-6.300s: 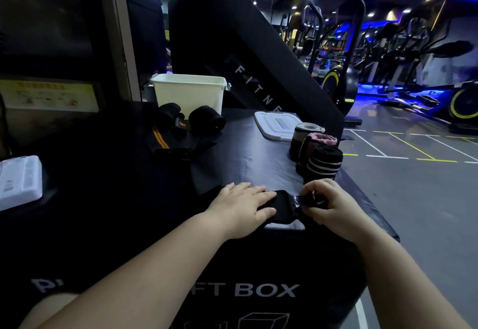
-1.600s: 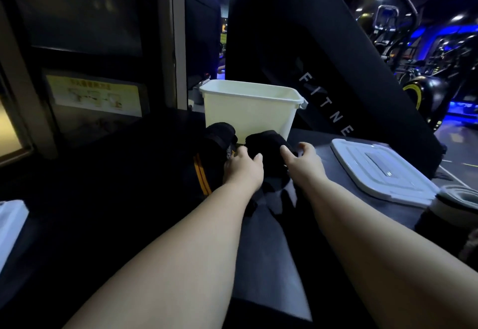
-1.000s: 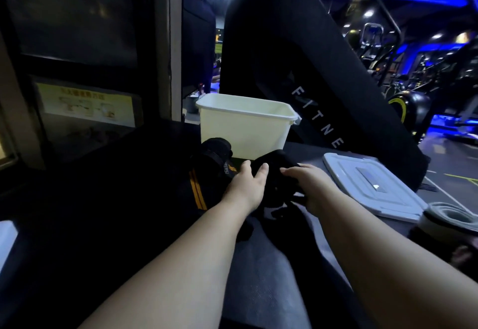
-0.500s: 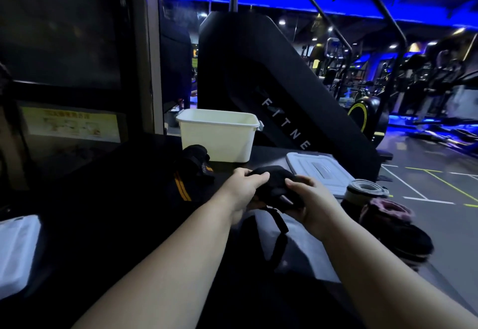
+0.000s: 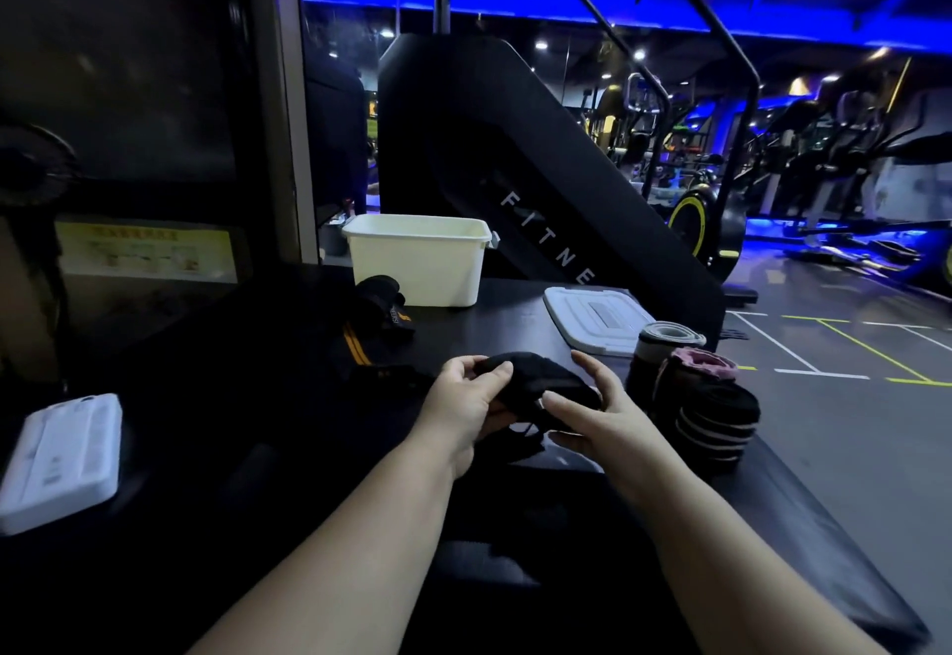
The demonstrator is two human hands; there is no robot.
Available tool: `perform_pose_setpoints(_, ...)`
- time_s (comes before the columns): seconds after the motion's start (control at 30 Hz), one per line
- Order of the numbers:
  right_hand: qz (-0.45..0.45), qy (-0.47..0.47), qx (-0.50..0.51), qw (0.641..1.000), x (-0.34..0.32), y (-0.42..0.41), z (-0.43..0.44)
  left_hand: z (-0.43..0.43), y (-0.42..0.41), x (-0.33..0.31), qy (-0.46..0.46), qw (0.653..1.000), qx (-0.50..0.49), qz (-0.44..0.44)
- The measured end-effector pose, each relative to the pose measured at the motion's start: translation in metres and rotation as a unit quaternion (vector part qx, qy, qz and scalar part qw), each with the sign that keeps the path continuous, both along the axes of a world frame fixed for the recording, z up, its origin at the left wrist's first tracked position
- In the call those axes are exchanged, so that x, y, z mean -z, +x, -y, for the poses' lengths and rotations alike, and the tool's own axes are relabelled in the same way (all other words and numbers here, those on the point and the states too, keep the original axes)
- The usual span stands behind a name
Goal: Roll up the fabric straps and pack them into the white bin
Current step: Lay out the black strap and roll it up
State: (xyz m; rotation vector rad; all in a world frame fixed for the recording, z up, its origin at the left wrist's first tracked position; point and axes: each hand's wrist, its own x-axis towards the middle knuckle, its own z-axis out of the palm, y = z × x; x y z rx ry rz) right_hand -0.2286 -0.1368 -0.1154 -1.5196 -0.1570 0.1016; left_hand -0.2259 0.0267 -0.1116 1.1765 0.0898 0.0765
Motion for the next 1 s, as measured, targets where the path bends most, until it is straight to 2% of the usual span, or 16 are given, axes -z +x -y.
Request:
perform_pose_setpoints(0.13, 0.03, 0.012, -0.004, 0.999, 0.002, -0.017, 0.005, 0.01, -0.009, -0.003, -0.007, 0.999, -0.029, -0.01)
perform_pose_setpoints(0.2, 0.035, -0.028, 0.004, 0.999, 0.006, -0.02, 0.005, 0.015, -0.014, -0.004, -0.021, 0.999, -0.034, -0.016)
perform_pose_setpoints(0.33, 0.07, -0.046, 0.121, 0.989, 0.013, -0.019, 0.004, 0.02, -0.018, 0.001, -0.022, 0.999, -0.025, -0.022)
perform_pose_setpoints(0.43, 0.099, -0.014, 0.138, 0.985, 0.014, -0.022, 0.008, 0.02, -0.024, 0.006, -0.007, 1.0, -0.005, -0.002)
perform_pose_setpoints(0.57, 0.08, 0.045, 0.119, 0.989, 0.012, -0.028, 0.01, 0.012, -0.032, 0.009, 0.08, 0.993, 0.066, 0.054)
perform_pose_setpoints(0.63, 0.068, 0.065, 0.113, 0.989, 0.01, -0.031, 0.01, 0.006, -0.031, 0.012, 0.189, 0.977, 0.047, 0.083)
perform_pose_setpoints(0.7, 0.054, 0.082, 0.105, 0.99, 0.007, -0.033, 0.01, 0.002, -0.03, 0.013, 0.247, 0.963, -0.001, 0.109)
perform_pose_setpoints(0.77, 0.048, 0.085, 0.098, 0.99, 0.004, -0.035, 0.01, -0.001, -0.028, 0.011, 0.238, 0.964, -0.029, 0.112)
perform_pose_setpoints(0.9, 0.062, 0.079, 0.116, 0.988, 0.004, -0.033, 0.016, -0.001, -0.028, 0.01, 0.166, 0.981, -0.034, 0.095)
perform_pose_setpoints(1.0, 0.06, 0.083, 0.119, 0.988, 0.006, -0.032, 0.024, -0.005, -0.024, 0.012, 0.177, 0.977, -0.093, 0.071)
